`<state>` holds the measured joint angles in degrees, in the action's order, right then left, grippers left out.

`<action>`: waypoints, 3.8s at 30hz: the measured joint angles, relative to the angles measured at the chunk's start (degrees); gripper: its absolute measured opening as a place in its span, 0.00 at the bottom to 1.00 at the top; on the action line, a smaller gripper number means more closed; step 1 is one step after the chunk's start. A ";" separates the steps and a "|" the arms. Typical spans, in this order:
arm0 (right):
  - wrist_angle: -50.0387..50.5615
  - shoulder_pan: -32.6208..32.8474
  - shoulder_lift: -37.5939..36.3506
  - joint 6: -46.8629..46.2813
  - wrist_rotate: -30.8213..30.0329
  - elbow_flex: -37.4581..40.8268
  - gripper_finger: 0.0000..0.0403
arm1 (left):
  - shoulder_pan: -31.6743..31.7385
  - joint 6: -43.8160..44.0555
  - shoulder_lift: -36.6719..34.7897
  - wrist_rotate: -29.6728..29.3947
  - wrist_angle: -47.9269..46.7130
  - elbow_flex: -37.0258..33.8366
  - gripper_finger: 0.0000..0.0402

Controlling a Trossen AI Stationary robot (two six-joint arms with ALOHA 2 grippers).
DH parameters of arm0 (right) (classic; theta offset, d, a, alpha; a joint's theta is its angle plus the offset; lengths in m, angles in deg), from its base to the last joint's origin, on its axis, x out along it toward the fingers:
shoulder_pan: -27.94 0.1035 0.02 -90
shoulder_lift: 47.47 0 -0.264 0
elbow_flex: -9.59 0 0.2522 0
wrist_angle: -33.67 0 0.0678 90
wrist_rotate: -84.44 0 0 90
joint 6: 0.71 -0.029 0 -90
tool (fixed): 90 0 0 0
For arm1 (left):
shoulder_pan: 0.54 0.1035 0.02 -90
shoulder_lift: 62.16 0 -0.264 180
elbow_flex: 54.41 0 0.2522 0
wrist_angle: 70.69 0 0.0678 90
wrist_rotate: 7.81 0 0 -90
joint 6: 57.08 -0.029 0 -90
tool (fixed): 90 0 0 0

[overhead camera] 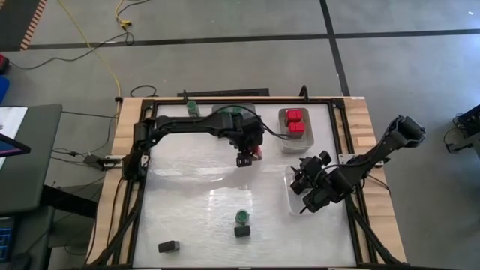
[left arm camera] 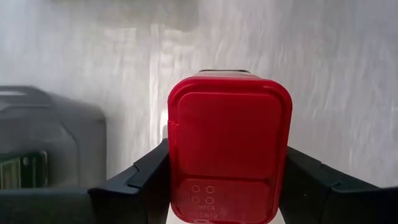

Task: Sort spices by type
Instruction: Move the bottom left red seasoning can to the center of the table, then put the center red seasoning can into the gray bin

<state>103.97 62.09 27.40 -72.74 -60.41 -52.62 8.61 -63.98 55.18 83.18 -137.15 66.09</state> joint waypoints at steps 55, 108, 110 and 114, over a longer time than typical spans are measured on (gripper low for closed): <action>-0.38 0.11 0.02 1.84 0.76 -0.02 0.61 | -0.19 2.56 -11.77 -3.39 -8.59 -4.57 0.68; -18.11 -14.18 0.13 14.98 1.16 0.00 0.71 | -11.83 20.20 -73.12 -13.51 24.59 -76.09 0.68; -22.18 -16.38 0.15 24.96 1.61 0.00 0.71 | -11.83 20.20 -73.12 -13.53 24.60 -76.09 0.68; -36.39 -22.51 0.17 48.71 11.19 0.00 0.71 | -11.83 20.20 -73.12 -13.53 24.58 -76.09 0.68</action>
<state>67.58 39.58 27.57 -24.03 -49.22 -52.62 -3.22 -43.78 -17.94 69.65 -112.57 -9.99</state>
